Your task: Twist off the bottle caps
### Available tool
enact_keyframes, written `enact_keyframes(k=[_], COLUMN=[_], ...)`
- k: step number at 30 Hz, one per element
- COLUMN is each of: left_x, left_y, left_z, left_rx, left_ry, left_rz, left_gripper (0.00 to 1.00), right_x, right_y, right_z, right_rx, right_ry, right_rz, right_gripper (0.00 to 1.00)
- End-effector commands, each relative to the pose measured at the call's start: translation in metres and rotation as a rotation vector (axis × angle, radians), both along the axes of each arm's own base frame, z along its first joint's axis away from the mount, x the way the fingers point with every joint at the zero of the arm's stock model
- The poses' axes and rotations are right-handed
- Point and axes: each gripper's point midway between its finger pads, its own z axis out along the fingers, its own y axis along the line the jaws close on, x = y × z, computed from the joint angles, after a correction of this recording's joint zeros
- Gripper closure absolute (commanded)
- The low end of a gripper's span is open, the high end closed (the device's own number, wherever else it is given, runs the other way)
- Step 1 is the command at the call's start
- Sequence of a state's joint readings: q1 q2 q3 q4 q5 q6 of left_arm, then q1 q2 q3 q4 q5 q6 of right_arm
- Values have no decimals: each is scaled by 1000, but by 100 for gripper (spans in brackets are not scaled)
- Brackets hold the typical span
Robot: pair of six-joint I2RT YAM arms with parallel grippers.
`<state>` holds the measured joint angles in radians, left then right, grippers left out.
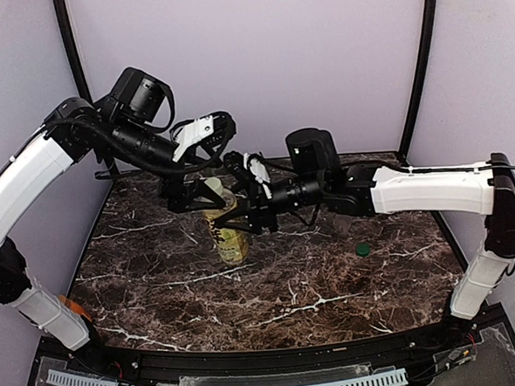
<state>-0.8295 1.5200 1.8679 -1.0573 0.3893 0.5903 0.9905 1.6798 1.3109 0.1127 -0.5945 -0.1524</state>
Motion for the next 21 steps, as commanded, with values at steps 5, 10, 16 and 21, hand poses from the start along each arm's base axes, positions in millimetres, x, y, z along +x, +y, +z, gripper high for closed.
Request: enact_keyframes(k=[5, 10, 16, 21], left_x=[38, 18, 30, 33], left_y=[35, 33, 29, 21], left_z=[66, 15, 14, 1], left_rx=[-329, -285, -282, -266], left_ry=[-101, 44, -14, 4], left_rz=[283, 222, 226, 218], left_gripper=[1, 1, 1, 1], right_x=[33, 46, 52, 43], right_y=[-27, -34, -33, -24], right_z=[85, 121, 132, 146], right_rx=[206, 374, 469, 538], right_ry=[43, 185, 261, 276], right_rz=[-295, -397, -466, -429], right_gripper=[50, 54, 59, 59])
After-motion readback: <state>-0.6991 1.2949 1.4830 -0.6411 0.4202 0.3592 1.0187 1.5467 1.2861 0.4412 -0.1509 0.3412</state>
